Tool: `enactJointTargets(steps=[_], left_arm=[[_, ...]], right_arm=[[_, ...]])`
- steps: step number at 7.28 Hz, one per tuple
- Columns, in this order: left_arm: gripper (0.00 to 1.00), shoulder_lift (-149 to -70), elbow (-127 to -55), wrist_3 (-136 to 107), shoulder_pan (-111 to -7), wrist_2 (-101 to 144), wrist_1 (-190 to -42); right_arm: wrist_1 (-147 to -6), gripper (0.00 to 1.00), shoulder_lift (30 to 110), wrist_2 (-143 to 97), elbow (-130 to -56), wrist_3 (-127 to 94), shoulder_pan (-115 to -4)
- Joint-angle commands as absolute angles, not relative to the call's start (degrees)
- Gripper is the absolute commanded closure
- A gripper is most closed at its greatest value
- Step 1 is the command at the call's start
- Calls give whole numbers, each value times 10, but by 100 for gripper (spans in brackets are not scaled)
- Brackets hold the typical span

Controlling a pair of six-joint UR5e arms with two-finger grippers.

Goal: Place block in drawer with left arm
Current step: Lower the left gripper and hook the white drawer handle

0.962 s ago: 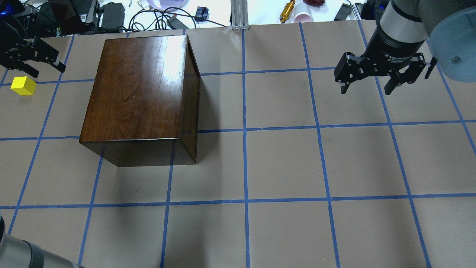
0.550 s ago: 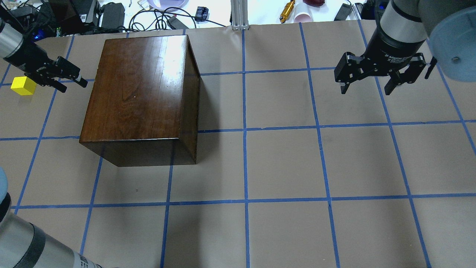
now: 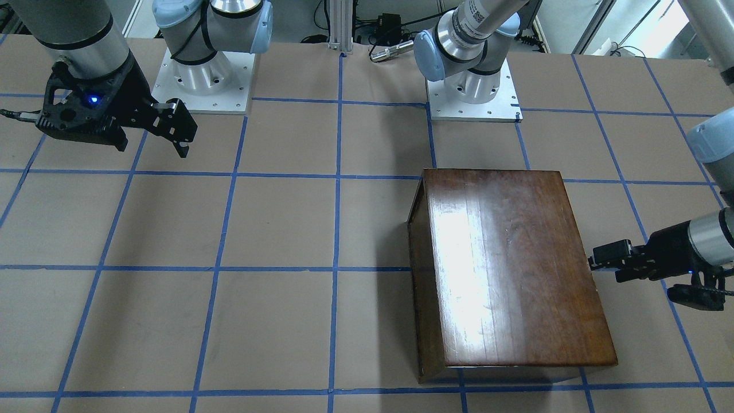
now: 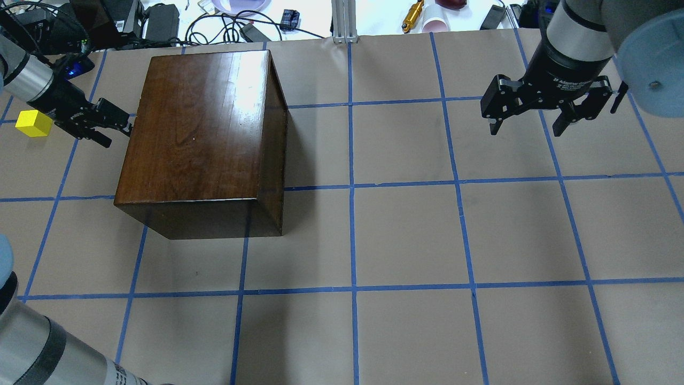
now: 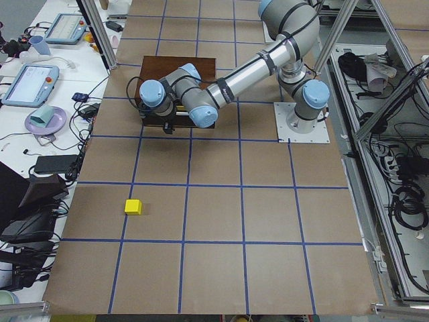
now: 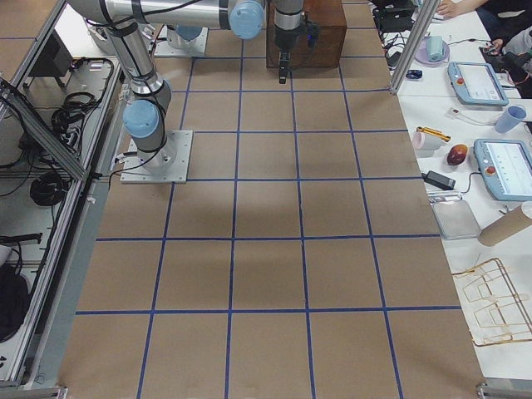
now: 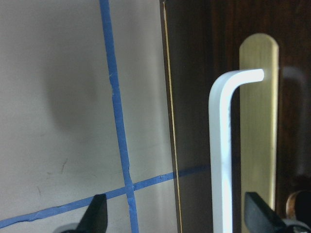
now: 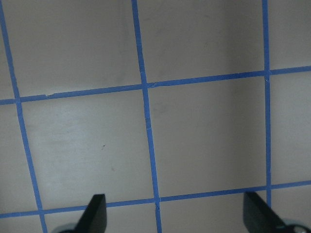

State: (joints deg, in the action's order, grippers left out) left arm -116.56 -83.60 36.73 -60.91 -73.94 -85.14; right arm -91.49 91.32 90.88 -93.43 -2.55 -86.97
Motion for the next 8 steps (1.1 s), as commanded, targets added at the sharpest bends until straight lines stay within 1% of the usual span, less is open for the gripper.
enactJointTargets(steps=[1,8], left_arm=[[0,-1176,-838,367,-609,-739,-851],[0,-1192,-825,403,-609,-745,-828]], right_arm=[[-915,0,913,909,-934,-25,-870],[-915,0,913,909,-935,-25,-870]])
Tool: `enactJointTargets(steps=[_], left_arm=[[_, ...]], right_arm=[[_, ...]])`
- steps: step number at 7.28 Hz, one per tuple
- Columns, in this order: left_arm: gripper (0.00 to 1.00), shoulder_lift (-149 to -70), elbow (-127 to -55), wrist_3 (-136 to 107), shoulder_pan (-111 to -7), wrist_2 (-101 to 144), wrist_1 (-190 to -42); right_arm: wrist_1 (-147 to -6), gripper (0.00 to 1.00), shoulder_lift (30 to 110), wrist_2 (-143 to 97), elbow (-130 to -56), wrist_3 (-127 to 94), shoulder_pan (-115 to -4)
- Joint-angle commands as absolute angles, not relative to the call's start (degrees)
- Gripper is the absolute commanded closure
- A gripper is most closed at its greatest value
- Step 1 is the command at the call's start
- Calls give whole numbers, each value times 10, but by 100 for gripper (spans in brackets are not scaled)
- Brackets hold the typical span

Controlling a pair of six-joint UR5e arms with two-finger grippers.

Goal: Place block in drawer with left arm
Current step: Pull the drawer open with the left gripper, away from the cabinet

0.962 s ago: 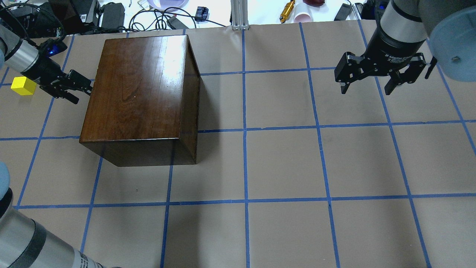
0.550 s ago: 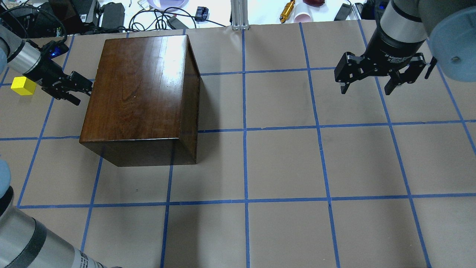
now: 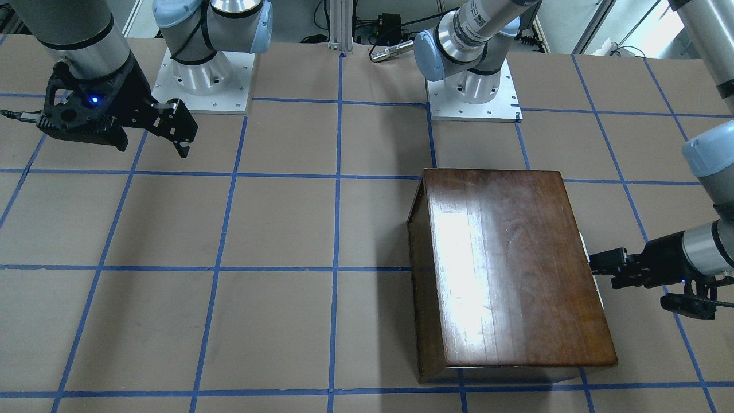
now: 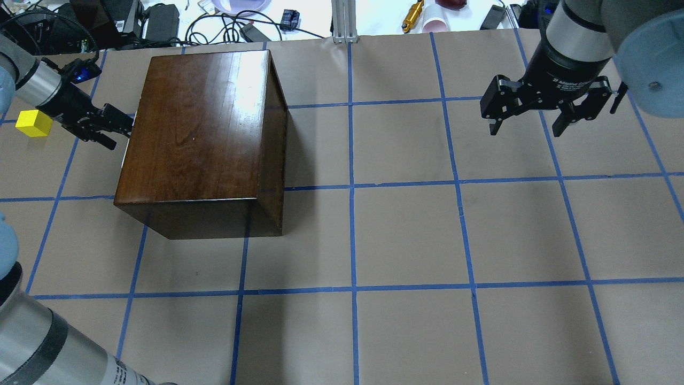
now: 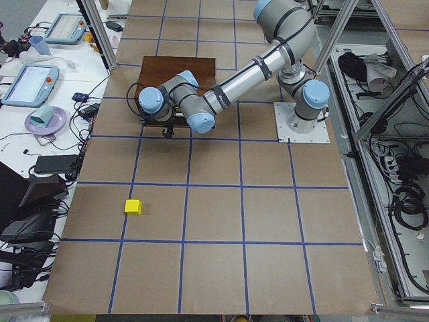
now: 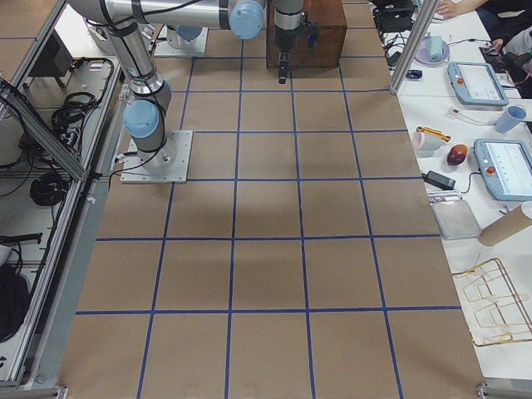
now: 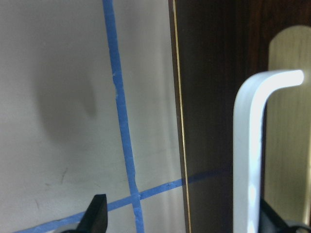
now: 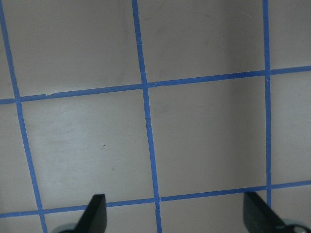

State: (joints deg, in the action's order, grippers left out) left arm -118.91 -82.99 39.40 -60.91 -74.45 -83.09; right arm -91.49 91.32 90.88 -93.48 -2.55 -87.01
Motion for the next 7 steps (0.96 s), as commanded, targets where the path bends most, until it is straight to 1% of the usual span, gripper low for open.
enactJointTargets(steps=[1,6,7], left_arm=[[0,-1194,-820,410,-609,-746,-828],[0,-1204,-796,452,-606,-761,-831],[0,-1207,-795,453,-592,-759,-836]], right_arm=[[-915,0,913,909,-934,-25,-870],[-915,0,913,909,-935,-25,-870],[-915,0,913,909,-934,-25,-870]])
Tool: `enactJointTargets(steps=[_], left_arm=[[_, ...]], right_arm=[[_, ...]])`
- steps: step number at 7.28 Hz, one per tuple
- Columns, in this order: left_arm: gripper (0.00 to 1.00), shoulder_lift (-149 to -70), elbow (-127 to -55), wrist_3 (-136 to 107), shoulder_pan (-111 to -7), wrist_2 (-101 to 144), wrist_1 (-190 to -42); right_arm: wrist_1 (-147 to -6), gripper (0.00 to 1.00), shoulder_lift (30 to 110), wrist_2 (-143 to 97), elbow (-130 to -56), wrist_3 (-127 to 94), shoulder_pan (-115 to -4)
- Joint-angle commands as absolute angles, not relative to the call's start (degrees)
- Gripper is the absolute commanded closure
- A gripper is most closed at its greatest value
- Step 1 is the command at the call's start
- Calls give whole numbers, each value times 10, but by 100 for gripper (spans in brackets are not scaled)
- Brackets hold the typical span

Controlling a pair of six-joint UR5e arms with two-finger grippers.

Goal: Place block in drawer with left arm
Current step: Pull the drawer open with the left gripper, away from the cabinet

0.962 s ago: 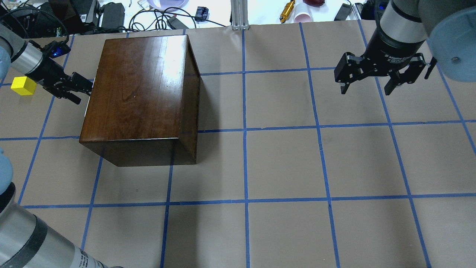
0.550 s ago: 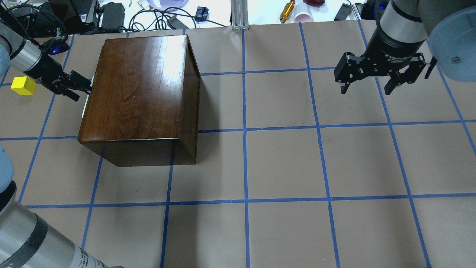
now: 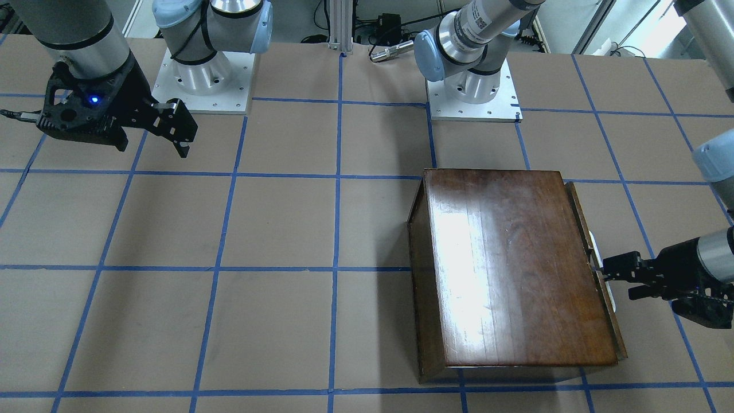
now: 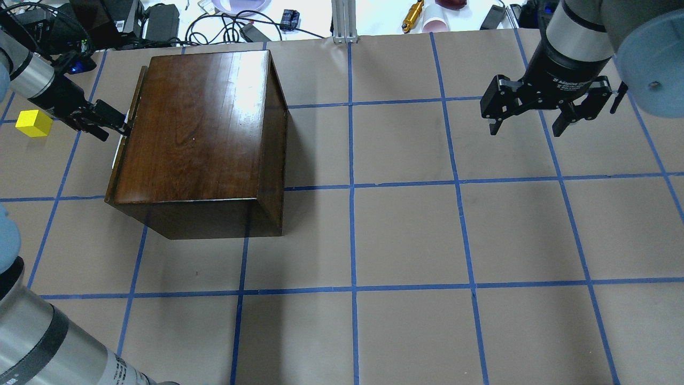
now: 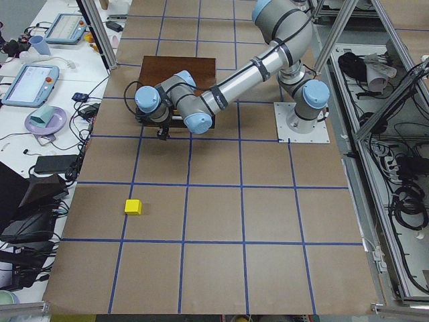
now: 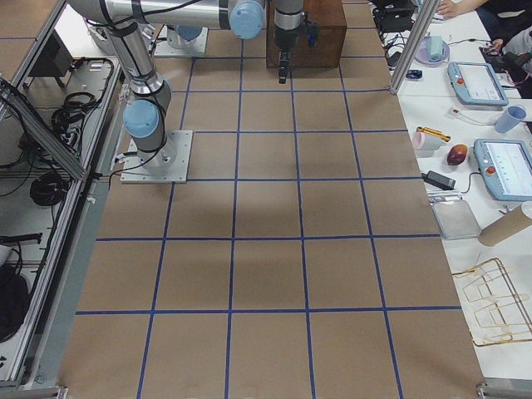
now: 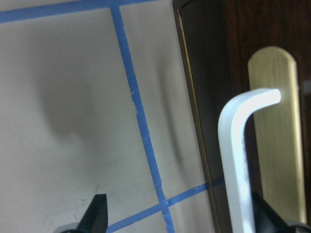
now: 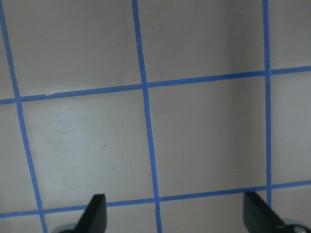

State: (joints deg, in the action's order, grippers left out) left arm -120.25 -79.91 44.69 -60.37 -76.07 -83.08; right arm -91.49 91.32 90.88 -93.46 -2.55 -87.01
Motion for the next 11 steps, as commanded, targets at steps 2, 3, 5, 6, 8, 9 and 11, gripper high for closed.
enactJointTargets(steps=[2,3,5,6,8,9,11], left_arm=[[0,-1211,-794,466,-584,-759,-837],[0,-1213,-787,469,-582,-759,-838],[0,-1219,-767,476,-582,-760,-849],[0,-1223,-756,486,-581,-761,-850],[0,-1230,-749,497,-581,-762,-853],[0,-1233,-743,498,-580,-765,-853],[1,-1239,-732,514,-579,-772,-853]], right_arm=[[-915,0,913,909,-934,-25,-870],[-915,0,913,909,-934,-25,-870],[-915,0,913,909,-934,-25,-870],[-915,0,913,909,-934,-25,-870],[-915,0,913,909,-934,-25,-870],[-915,0,913,909,-934,-25,-870],[-915,0,913,909,-934,-25,-870]])
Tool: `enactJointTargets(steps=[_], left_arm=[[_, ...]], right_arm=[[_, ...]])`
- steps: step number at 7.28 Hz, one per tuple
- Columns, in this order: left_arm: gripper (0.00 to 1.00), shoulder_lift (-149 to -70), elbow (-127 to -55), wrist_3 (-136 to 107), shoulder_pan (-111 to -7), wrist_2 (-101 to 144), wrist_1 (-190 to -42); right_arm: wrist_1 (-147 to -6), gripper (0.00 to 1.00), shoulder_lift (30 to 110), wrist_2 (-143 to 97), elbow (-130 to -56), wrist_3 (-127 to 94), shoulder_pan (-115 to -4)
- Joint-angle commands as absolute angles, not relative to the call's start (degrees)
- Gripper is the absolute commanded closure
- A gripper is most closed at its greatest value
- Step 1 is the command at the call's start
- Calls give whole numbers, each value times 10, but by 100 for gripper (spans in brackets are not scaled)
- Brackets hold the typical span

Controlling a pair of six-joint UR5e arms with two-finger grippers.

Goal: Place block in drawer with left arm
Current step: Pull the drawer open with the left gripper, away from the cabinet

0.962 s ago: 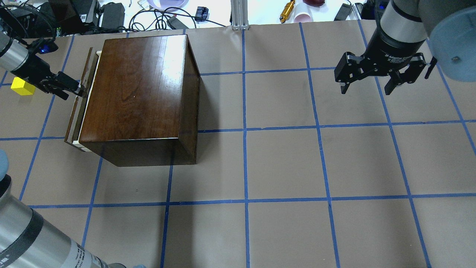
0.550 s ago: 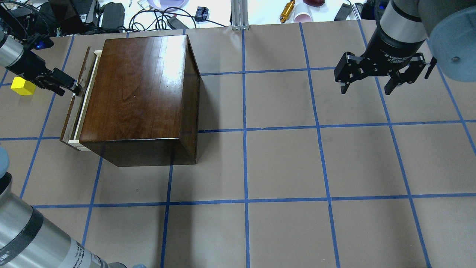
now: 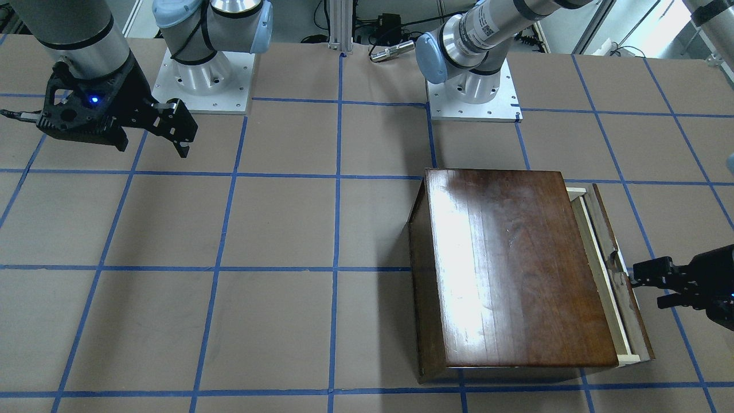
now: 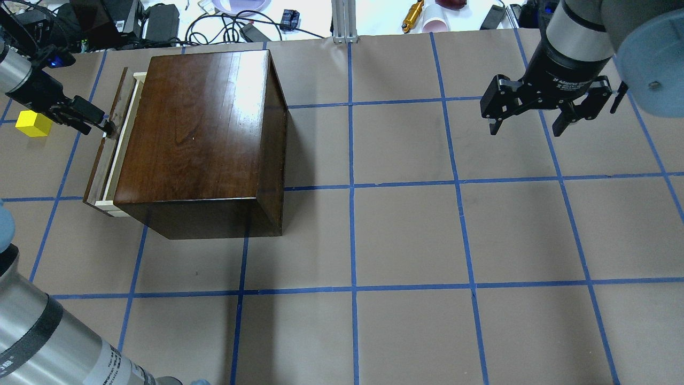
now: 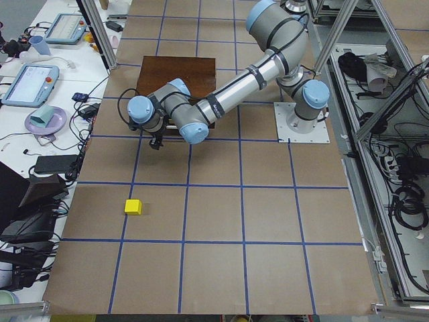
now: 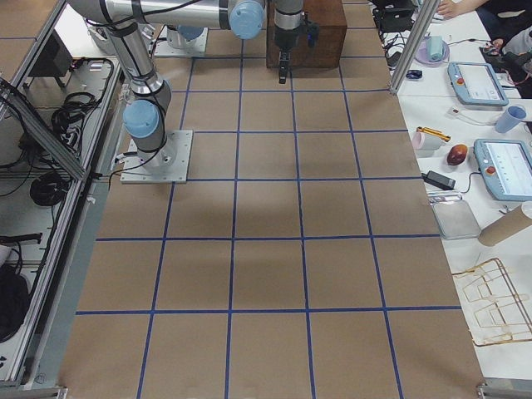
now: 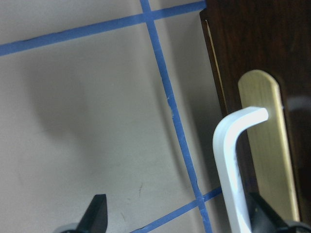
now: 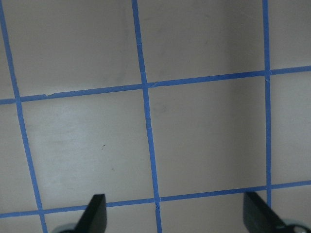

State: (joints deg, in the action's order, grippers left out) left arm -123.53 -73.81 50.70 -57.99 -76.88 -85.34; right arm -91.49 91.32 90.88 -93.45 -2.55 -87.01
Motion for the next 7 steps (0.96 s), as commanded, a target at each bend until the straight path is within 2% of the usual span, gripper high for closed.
enactJointTargets(steps=[1,7], left_arm=[[2,-1241,-725,519,-577,-783,-853],[3,-1261,-693,569,-559,-801,-853]], right_arm=[[-915,0,913,909,-934,-25,-870],[-915,0,913,909,-934,-25,-870]])
